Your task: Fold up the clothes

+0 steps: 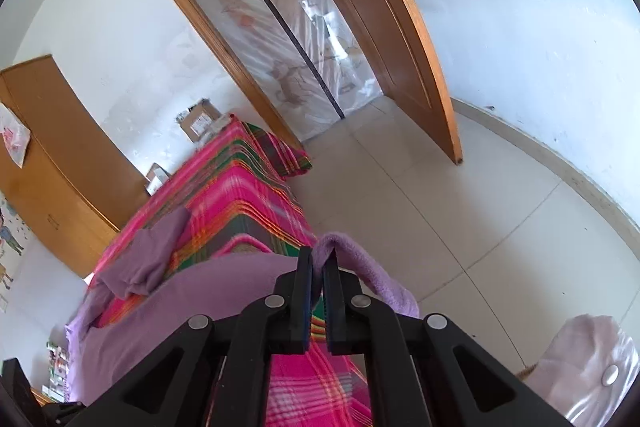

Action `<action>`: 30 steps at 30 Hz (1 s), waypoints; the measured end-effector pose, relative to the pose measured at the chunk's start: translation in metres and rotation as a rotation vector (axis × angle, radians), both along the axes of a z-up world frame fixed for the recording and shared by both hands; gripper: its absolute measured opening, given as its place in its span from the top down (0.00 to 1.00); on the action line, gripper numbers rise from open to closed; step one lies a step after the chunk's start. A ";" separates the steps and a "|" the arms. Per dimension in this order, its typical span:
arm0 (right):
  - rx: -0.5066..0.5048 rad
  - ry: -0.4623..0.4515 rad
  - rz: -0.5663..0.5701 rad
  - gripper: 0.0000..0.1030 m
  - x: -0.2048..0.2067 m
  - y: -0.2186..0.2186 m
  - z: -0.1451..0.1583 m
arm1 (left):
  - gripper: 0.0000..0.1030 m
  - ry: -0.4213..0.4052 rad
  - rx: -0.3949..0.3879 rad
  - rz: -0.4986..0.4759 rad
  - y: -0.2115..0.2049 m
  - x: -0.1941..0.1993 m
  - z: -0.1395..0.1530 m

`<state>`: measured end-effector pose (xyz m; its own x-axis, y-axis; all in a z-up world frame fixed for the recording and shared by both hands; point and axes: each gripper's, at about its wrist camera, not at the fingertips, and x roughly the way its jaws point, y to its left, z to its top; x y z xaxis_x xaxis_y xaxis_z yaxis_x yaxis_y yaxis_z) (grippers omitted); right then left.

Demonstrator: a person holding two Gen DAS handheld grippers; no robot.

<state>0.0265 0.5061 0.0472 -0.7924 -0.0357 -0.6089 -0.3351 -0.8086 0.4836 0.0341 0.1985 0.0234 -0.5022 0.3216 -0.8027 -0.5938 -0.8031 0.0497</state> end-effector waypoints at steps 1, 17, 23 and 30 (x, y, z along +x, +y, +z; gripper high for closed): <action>-0.012 -0.013 0.000 0.96 0.000 0.001 -0.004 | 0.96 0.000 -0.001 -0.001 0.001 0.000 -0.001; -0.042 -0.083 -0.017 0.96 0.006 0.007 -0.019 | 0.96 -0.038 0.028 0.006 -0.002 0.001 -0.004; -0.025 -0.140 -0.023 0.93 0.005 0.008 -0.023 | 0.95 -0.062 0.054 0.017 -0.007 0.001 -0.003; 0.022 -0.179 -0.054 0.91 0.010 0.004 -0.016 | 0.94 -0.064 0.107 0.025 -0.018 0.007 0.005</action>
<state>0.0367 0.5104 0.0315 -0.6718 0.0189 -0.7405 -0.4576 -0.7967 0.3948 0.0412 0.1809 0.0284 -0.4599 0.3958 -0.7949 -0.5731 -0.8161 -0.0747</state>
